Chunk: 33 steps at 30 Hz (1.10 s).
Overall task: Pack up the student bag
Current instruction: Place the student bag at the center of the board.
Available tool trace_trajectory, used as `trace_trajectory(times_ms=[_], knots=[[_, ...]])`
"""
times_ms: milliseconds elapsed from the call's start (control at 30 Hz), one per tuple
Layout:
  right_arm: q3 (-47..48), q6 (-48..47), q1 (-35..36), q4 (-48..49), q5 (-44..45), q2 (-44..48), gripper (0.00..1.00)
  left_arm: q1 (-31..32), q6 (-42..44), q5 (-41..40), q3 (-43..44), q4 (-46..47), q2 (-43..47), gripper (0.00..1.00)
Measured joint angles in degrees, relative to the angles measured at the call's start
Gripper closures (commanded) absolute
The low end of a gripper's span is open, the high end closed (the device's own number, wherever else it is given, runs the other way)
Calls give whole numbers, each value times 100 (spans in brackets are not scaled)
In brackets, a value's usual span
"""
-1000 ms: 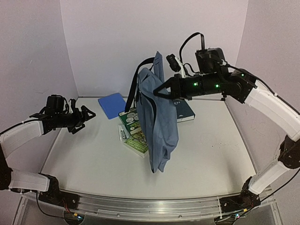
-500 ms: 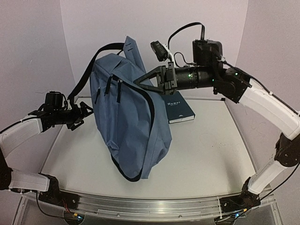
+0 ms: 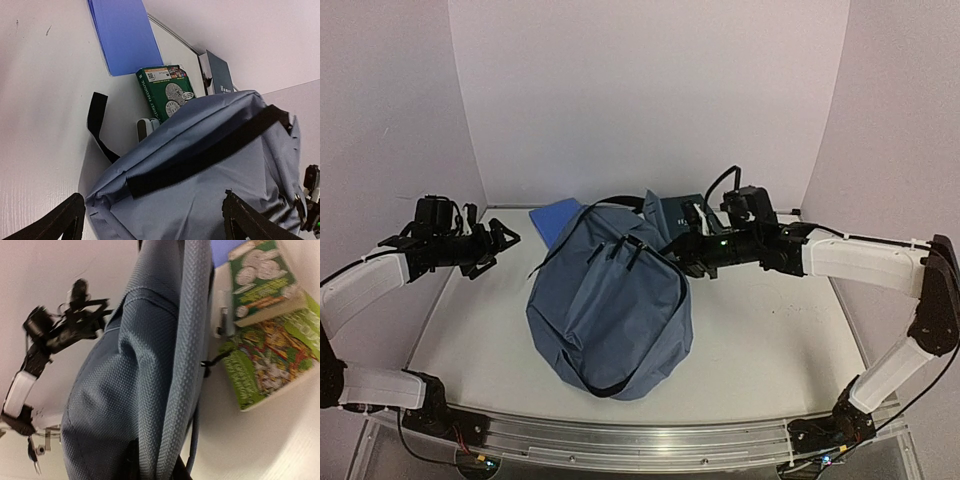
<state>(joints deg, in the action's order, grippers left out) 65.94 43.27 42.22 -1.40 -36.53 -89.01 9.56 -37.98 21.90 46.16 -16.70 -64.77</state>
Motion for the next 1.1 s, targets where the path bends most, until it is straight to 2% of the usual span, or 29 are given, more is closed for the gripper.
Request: trace_trajectory(times_ms=[33, 133, 200, 267, 367, 500, 600, 733, 867, 1100], knots=[[-124, -52, -96, -52, 148, -1, 69, 0, 38, 9, -1, -1, 1, 5], [-290, -295, -331, -390, 648, -23, 43, 0, 164, 77, -5, 1, 4, 5], [-266, -545, -415, -618, 1113, -52, 32, 0, 225, 166, -11, 2, 4, 6], [-161, -784, -435, -873, 1590, -98, 25, 0, 266, 283, -23, 16, 2, 8], [95, -1076, -418, -1266, 2305, -142, 21, 3, 339, 470, -128, 67, 2, 12], [510, -1425, -393, -1849, 3474, -133, 21, 56, 412, 562, -304, 70, 7, 15], [589, -1651, -395, -2134, 3949, -49, 24, 292, 535, 481, -398, 56, 36, 16], [590, -1970, -333, -2368, 3971, 62, 30, 1096, 755, 105, -396, 64, 30, 20], [599, -2164, 91, -2445, 3933, -28, 34, 1921, 943, -283, -257, 68, -211, 24], [695, -1698, 890, -2505, 3759, -835, 40, 3337, 1253, -1355, 466, 291, -1428, 28]])
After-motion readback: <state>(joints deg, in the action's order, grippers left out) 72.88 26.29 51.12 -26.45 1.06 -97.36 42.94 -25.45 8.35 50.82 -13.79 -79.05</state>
